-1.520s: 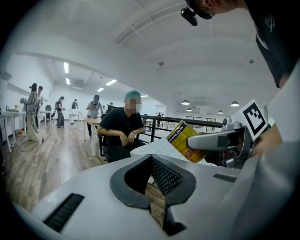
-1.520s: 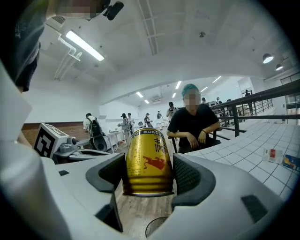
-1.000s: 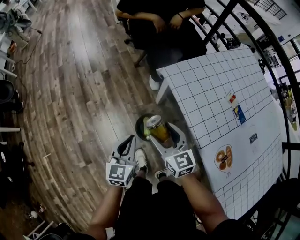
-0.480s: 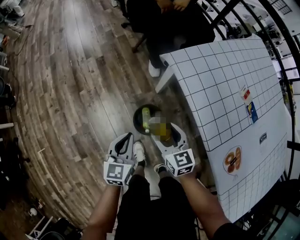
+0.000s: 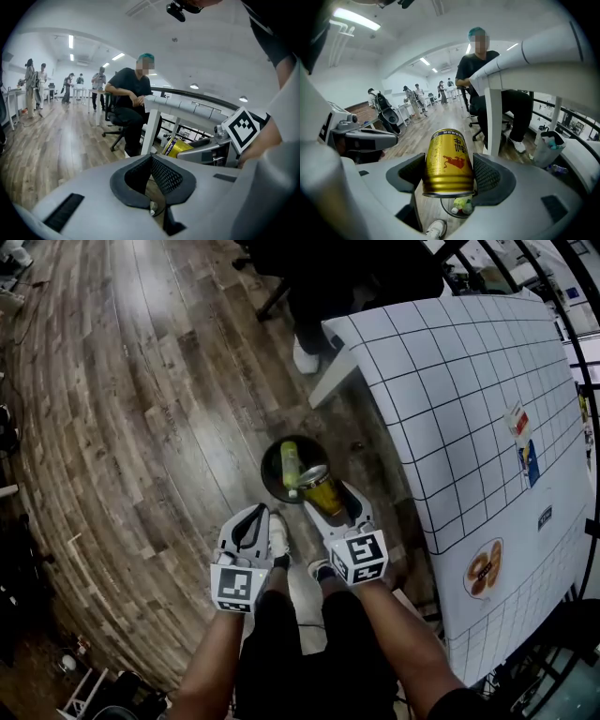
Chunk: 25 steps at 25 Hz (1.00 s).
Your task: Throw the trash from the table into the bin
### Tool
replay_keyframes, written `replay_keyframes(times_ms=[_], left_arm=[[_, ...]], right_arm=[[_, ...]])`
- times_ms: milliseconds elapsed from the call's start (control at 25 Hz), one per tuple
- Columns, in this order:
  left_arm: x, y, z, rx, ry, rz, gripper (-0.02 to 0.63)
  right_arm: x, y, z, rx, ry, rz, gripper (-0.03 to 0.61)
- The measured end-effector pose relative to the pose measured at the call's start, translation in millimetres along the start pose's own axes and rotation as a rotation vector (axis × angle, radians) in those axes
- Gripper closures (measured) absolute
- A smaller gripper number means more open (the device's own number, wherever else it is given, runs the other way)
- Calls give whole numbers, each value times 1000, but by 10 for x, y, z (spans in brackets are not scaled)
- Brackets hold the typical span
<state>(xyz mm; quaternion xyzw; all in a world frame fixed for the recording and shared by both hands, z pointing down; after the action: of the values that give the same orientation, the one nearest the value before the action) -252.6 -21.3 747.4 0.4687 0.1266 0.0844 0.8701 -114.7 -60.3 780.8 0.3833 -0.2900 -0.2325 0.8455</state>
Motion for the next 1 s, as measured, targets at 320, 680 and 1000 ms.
replay_keyframes(times_ms=[320,680,1000], left_arm=[[-131,332,200,-58,-7,-29,591],[-130,382,245,-79,11,-20,591],[7,245,225,-65,31,-16,591]], right_arm=[[219,332,308,-65,17,14,255],[275,574,468,-197,44,-14,206],[92,448,243,-188,37,-14,207]])
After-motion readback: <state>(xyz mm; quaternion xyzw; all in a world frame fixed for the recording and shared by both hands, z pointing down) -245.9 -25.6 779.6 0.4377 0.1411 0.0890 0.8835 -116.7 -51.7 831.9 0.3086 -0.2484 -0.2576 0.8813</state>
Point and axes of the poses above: the fingertips, and each gripper's own axes: z forward along the fingers, x to its right, y out of its underside, the point moved 3 cm from there along -z, backward along the fingers, and after that the axes turned 7 degrees about -y, right-handed, at the moved point
